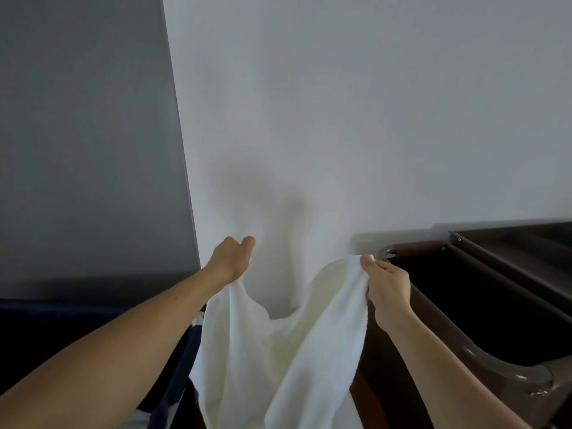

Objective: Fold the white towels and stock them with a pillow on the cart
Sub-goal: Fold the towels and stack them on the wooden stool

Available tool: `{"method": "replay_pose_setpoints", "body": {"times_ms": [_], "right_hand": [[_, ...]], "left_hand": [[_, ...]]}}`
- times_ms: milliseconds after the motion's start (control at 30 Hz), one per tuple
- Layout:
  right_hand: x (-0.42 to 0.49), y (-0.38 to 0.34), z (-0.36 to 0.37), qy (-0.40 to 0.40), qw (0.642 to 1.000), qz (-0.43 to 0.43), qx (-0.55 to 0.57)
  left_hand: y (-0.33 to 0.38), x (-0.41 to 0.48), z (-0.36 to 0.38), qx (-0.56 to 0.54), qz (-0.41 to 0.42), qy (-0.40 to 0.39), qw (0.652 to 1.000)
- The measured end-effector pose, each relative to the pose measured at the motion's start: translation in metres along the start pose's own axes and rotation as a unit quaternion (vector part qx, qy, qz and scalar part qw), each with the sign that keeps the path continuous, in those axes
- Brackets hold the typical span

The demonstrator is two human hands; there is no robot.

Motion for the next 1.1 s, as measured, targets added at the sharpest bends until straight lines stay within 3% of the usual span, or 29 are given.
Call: {"method": "replay_pose_setpoints", "body": {"times_ms": [133,333,533,700,1100], "right_hand": [[-0.008,0.008,0.015,-0.018,0.999,-0.013,-0.048],[-0.042,-0.018,0.071,-0.085,0.957,-0.152,-0.231],[-0.053,-0.022,0.078,-0.080,0.964,-0.160,-0.195],[-0.053,-0.016,0.076,-0.082,0.966,-0.147,-0.195],[-0.072,-0.024,0.087,-0.183,0.950,-0.181,-0.179]], "left_hand": [[-0.010,-0.005,0.006,0.007,-0.014,0.010,1.000],[0.000,-0.041,0.060,-0.092,0.023,0.008,0.996],[0.005,-0.068,0.079,-0.145,0.046,0.028,0.988],[0.009,-0.078,0.082,-0.112,0.091,0.032,0.989],[0.017,-0.078,0.080,-0.125,0.142,-0.024,0.982]]}}
Point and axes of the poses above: each hand's wrist, its own x-axis towards the middle knuckle, its own z-axis out of the palm, y = z × x, the point moved 10 cm from there along x, towards the middle knuckle, and after that the axes turned 5 degrees about -z, right-handed, at the moved point
